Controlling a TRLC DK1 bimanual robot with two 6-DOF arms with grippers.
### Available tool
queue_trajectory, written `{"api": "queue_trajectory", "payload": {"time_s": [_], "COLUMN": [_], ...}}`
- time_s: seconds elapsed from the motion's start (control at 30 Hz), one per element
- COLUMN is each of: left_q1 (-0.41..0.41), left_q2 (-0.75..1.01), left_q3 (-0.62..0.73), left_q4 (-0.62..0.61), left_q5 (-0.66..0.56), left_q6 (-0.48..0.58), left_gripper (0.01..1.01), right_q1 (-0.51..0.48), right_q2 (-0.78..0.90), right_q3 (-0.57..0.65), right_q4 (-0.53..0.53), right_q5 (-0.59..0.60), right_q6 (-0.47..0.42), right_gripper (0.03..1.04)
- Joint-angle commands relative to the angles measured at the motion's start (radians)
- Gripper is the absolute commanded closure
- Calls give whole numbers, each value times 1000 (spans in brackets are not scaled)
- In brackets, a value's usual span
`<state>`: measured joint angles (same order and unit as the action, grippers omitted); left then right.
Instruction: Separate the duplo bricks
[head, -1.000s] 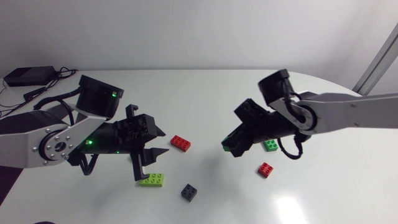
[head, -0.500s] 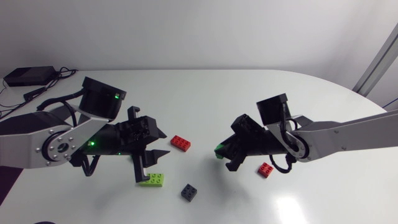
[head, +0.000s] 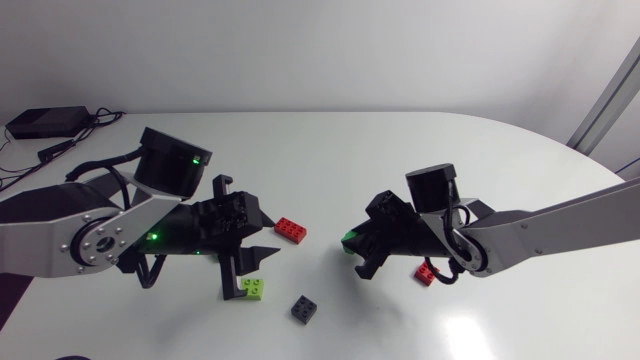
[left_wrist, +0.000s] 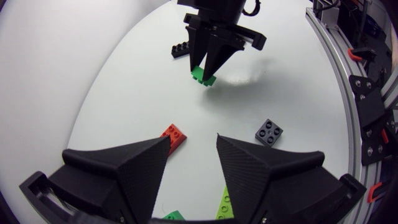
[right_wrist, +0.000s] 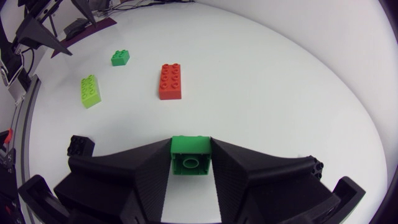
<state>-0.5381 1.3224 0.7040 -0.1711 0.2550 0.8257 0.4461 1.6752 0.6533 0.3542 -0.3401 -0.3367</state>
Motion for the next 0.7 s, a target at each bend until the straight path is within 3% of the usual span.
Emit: {"api": "queue_trajectory", "payload": {"time_s": [0.0, 0.67], "left_q1": [-6, 17], "left_q2": [15, 47], "left_q3": [-34, -49], "left_q4": [8, 47], "left_q5": [-5, -16], "left_q6": [-17, -30], "left_gripper": [503, 503], "right_q1": [-1, -20], "right_q2": [38, 227], "right_q3": [-26, 40], "right_q4": [35, 342], "right_q5": [9, 44], "right_q6": [16, 24], "right_gripper": [761, 756]}}
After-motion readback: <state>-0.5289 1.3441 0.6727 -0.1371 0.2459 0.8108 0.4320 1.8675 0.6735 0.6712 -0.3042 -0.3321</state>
